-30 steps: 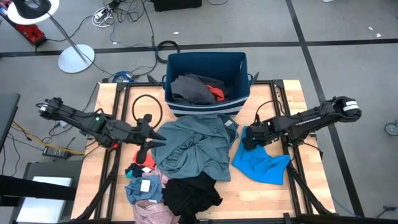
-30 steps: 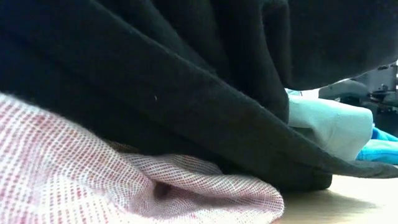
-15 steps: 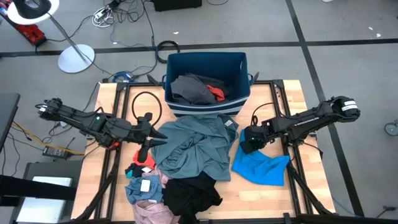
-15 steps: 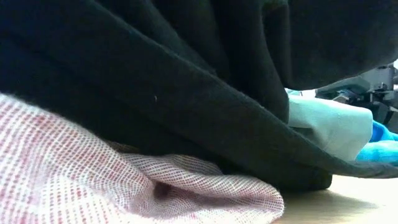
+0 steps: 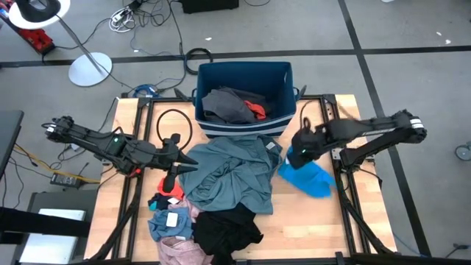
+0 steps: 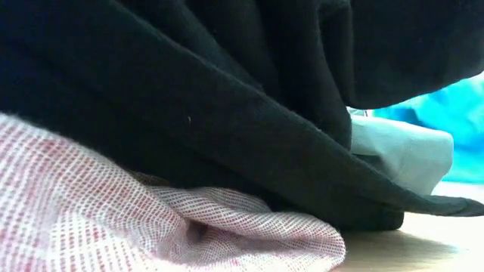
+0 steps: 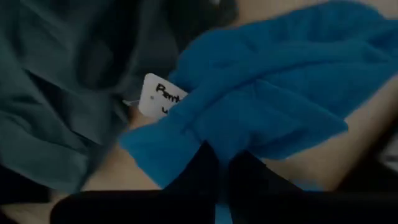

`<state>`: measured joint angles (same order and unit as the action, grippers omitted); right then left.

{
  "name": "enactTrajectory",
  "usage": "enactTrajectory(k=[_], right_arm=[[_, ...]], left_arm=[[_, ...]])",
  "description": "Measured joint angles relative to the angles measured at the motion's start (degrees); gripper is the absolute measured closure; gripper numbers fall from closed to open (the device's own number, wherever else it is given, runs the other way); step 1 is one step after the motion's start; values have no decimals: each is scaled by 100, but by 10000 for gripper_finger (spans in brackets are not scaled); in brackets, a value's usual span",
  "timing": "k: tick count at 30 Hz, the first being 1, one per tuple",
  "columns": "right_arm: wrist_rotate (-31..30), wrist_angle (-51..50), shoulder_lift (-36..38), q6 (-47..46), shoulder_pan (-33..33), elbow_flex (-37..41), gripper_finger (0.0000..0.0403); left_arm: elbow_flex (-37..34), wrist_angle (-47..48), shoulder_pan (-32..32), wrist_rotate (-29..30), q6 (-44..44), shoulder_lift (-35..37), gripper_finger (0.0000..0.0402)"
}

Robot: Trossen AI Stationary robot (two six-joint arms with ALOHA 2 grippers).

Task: Sort clothes
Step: Put the blue shorts into the blue bin

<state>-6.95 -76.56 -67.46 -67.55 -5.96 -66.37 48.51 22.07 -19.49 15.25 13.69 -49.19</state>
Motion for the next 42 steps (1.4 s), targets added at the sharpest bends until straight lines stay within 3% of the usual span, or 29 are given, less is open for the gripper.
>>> enactTrajectory(k=[5, 12, 19, 25, 31, 42], right_arm=[[-683, -1036, 4, -168, 0, -1580, 391], [-1574, -1046, -164, 548, 359, -3312, 391], [-1526, -726, -1167, 2284, 1359, -5098, 391], [-882, 91, -2316, 3645, 2238, -6764, 391], [-94, 1159, -2788, 4028, 2924, -6577, 383], [117, 1138, -3543, 4538, 3544, -6575, 376]], left_arm=[[0, 2, 0, -11, 2, 0, 310], [0, 2, 0, -11, 4, 0, 310], [0, 0, 0, -11, 7, 0, 310], [0, -49, 0, -9, 46, 0, 310], [0, -45, 0, -9, 173, 0, 310], [0, -428, 0, -7, 173, 0, 310]])
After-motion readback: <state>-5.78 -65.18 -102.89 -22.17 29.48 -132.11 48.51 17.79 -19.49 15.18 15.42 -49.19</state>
